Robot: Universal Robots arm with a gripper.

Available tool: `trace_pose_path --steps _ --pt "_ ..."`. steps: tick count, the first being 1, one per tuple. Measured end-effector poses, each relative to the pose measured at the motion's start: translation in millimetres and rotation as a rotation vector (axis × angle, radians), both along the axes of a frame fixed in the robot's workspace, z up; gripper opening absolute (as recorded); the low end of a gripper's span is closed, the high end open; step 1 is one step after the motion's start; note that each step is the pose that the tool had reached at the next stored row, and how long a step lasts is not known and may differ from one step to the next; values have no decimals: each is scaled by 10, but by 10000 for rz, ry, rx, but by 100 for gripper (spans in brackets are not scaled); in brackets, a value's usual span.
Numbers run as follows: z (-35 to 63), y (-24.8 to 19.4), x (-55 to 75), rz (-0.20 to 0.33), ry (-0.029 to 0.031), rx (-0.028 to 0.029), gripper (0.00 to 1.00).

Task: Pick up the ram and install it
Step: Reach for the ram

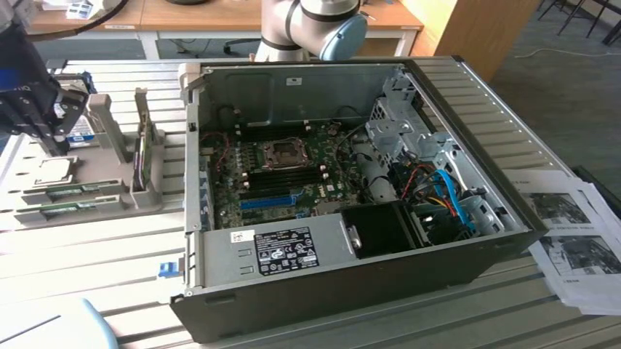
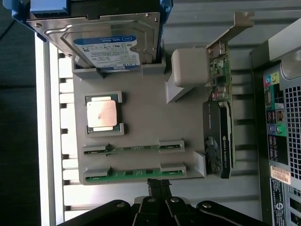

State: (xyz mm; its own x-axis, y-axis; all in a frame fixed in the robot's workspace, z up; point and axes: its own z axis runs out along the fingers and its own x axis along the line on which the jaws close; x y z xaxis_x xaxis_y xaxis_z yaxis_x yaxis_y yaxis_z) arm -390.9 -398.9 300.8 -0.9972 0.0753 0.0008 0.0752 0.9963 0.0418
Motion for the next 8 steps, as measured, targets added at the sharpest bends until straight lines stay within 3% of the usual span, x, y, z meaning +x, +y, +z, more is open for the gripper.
trace_pose_path --steps 8 --pt "-123 0 0 0 48 -11 9"
